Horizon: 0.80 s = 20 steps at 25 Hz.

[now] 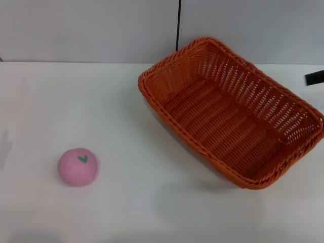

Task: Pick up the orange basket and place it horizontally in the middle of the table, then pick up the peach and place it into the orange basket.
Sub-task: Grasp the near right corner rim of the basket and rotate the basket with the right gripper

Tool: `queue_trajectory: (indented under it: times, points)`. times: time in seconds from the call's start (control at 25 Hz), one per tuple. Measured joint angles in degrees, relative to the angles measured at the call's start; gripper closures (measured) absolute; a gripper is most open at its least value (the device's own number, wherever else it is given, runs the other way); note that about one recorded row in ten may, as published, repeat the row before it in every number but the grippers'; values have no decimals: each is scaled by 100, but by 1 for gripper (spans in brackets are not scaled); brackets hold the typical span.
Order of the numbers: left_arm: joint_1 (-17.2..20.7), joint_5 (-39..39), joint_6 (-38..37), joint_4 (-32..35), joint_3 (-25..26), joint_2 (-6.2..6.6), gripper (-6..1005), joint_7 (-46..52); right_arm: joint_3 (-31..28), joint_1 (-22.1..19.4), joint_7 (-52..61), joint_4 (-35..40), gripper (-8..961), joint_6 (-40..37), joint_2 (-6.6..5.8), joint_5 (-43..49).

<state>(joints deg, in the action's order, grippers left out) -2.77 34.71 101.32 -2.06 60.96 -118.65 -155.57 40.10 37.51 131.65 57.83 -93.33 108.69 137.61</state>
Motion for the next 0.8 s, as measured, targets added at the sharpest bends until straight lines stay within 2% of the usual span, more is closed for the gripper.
queue_trajectory:
  times: [0.04, 0.08, 0.12, 0.28, 0.32, 0.48, 0.6, 0.8]
  points:
    - [4, 0, 23, 4, -2, 0, 198, 0, 52, 14, 0, -17, 257, 98, 60, 20]
    - [7, 0, 38, 10, -4, 0, 198, 0, 189, 38, 0, -48, 257, 324, 177, 72]
    - [11, 0, 68, 18, -5, 0, 199, 0, 189, 38, 0, -48, 257, 324, 177, 72]
    - [65, 0, 115, 11, -5, 0, 201, 0, 506, 163, -48, -410, 257, 913, 369, 151]
    - [76, 0, 117, 3, -5, 0, 202, 0, 506, 163, -48, -410, 257, 913, 369, 151]
    - [90, 0, 193, 33, -5, 0, 204, 0, 758, 208, -136, -663, 258, 1456, 537, 156]
    - [91, 0, 226, 42, -5, 0, 206, 0, 918, 257, -233, -835, 274, 1731, 603, 154]
    - [93, 0, 248, 45, -6, 0, 209, 0, 975, 317, -337, -978, 300, 1845, 634, 153]
